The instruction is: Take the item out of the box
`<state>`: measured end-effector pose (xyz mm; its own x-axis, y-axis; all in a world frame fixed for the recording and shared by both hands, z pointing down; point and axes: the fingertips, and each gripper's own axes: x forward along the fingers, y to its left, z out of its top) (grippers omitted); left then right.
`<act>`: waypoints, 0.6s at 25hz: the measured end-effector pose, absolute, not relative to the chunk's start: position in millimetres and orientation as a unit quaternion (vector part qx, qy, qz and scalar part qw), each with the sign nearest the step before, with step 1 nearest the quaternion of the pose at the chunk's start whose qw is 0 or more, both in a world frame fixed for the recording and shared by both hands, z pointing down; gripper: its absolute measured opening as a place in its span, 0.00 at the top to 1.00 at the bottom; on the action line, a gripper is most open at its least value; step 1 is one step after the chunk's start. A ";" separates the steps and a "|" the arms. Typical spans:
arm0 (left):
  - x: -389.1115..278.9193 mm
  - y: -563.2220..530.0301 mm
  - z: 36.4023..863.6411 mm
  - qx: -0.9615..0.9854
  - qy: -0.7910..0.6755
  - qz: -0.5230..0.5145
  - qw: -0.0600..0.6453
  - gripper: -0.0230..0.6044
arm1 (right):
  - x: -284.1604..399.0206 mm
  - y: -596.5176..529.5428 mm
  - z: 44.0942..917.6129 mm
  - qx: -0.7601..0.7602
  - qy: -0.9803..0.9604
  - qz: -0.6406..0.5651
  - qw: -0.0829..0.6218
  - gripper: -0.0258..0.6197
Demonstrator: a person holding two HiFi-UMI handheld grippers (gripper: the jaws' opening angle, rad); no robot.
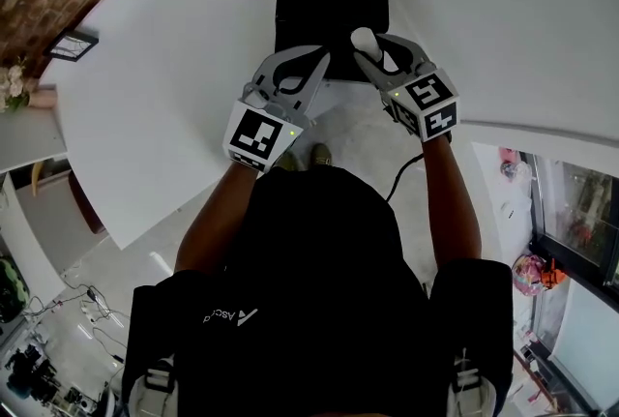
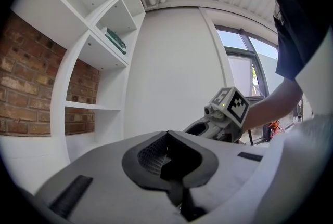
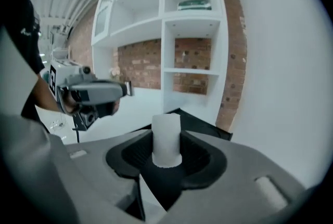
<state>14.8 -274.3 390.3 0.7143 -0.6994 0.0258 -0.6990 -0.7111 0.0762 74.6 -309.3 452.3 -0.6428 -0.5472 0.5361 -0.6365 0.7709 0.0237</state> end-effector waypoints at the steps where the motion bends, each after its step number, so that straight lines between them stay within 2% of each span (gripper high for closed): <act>1: 17.0 -273.1 387.5 0.925 -0.377 0.000 0.037 0.97 | 75.0 -305.9 440.9 0.331 -0.909 0.084 0.237 0.70; 7: 27.6 -262.1 364.1 0.928 -0.373 0.001 0.024 0.97 | 78.0 -283.0 374.5 0.337 -0.935 0.071 0.085 0.70; 15: 30.7 -246.4 332.0 0.925 -0.379 -0.019 0.006 0.97 | 80.1 -256.5 331.3 0.327 -0.944 0.042 -0.007 0.70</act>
